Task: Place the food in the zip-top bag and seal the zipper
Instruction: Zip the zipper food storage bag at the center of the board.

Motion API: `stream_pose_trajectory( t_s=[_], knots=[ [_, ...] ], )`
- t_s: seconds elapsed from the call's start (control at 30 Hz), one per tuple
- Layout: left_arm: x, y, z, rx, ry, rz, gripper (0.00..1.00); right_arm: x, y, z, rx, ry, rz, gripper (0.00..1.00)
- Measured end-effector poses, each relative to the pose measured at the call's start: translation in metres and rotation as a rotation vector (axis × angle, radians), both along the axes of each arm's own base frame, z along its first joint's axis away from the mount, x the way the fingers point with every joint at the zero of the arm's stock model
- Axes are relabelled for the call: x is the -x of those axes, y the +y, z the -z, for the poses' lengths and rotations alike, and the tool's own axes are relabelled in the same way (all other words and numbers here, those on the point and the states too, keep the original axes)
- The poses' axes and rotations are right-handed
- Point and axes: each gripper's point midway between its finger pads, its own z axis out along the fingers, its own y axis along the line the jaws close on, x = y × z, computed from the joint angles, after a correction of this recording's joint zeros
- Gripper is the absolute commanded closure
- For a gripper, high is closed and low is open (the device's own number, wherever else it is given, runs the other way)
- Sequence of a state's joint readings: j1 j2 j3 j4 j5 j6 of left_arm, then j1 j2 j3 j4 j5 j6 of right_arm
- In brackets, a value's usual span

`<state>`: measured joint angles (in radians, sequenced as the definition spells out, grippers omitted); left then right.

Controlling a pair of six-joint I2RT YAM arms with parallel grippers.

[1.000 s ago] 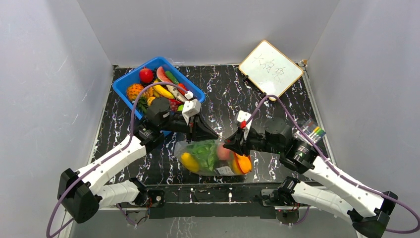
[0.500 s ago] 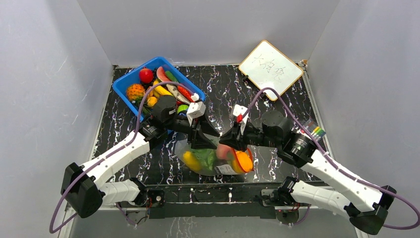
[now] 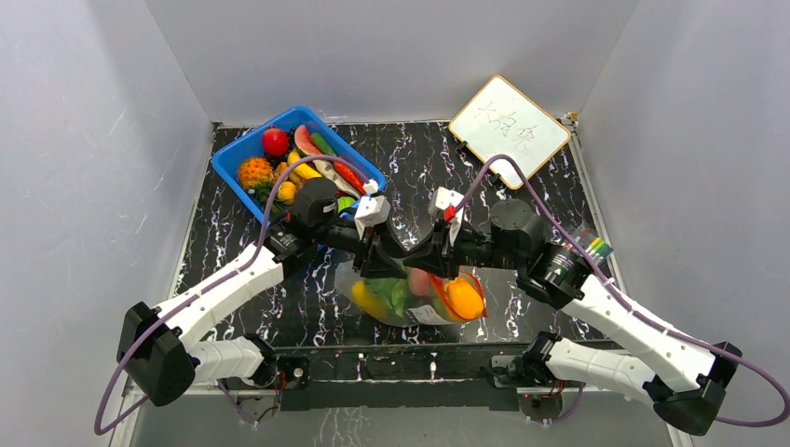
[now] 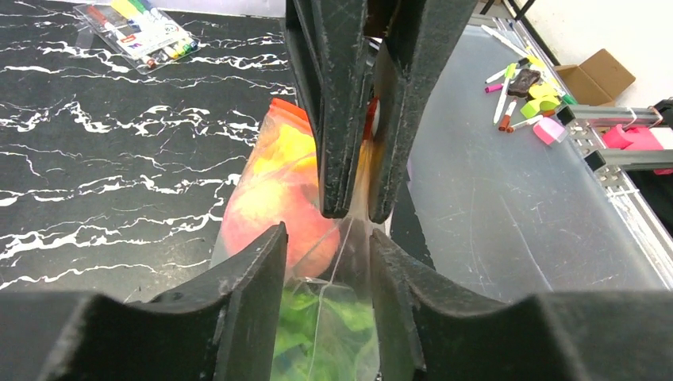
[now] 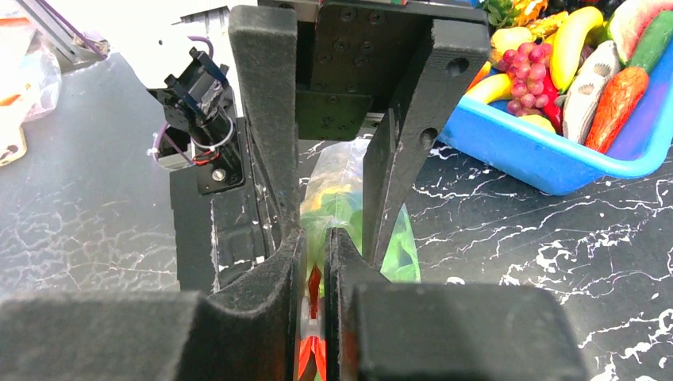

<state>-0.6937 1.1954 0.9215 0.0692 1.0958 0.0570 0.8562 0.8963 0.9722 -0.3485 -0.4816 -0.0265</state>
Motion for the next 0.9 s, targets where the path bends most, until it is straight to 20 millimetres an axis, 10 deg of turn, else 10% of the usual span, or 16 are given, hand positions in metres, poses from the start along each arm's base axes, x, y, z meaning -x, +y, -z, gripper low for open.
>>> stream_pose_trajectory(
  t_s=[0.1, 0.5, 0.73, 0.9],
  knots=[
    [-0.001, -0.001, 0.000, 0.009, -0.007, 0.000, 0.99, 0.000, 0.002, -0.005, -0.028, 0.005, 0.003, 1.00],
    [0.000, 0.005, 0.020, -0.006, -0.010, -0.048, 1.00, -0.006, -0.019, -0.025, -0.147, 0.109, 0.190, 0.42],
    [-0.004, 0.006, 0.005, 0.054, -0.065, -0.092, 1.00, -0.002, -0.068, -0.052, -0.286, 0.155, 0.397, 0.49],
    [-0.005, 0.006, -0.011, 0.113, -0.094, -0.119, 1.00, -0.012, -0.089, -0.019, -0.194, 0.233, 0.553, 0.54]
  ],
)
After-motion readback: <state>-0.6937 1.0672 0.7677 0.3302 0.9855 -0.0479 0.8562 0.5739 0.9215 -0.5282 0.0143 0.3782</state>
